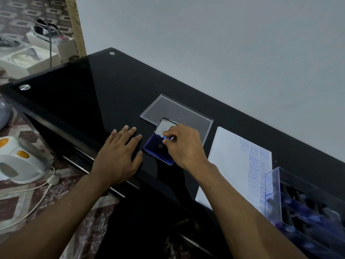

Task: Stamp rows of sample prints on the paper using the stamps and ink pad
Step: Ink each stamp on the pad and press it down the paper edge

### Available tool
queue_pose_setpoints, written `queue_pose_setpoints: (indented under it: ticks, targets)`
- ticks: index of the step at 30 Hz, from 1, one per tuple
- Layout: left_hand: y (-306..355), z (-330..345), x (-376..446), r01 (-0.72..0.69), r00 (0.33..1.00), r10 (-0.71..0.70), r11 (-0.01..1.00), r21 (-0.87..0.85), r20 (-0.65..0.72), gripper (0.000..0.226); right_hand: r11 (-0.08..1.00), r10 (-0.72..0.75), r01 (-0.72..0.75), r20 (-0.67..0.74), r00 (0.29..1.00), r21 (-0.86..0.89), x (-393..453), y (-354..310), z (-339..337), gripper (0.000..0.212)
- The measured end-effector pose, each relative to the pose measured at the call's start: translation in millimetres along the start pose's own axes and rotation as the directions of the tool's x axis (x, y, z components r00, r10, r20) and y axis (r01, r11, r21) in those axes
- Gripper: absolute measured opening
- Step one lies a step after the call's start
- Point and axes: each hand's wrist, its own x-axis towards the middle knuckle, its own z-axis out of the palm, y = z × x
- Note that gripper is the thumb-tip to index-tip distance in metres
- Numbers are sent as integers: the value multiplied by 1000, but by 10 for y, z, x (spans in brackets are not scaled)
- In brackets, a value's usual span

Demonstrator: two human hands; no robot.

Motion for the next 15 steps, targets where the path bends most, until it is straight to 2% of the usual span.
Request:
queue_pose_setpoints:
  ticks: [15]
  targets:
    - [-5,0,-3,4,1000,-4,1000,7,9,61,999,16,-16,5,1000,36,-8,9,-4,16]
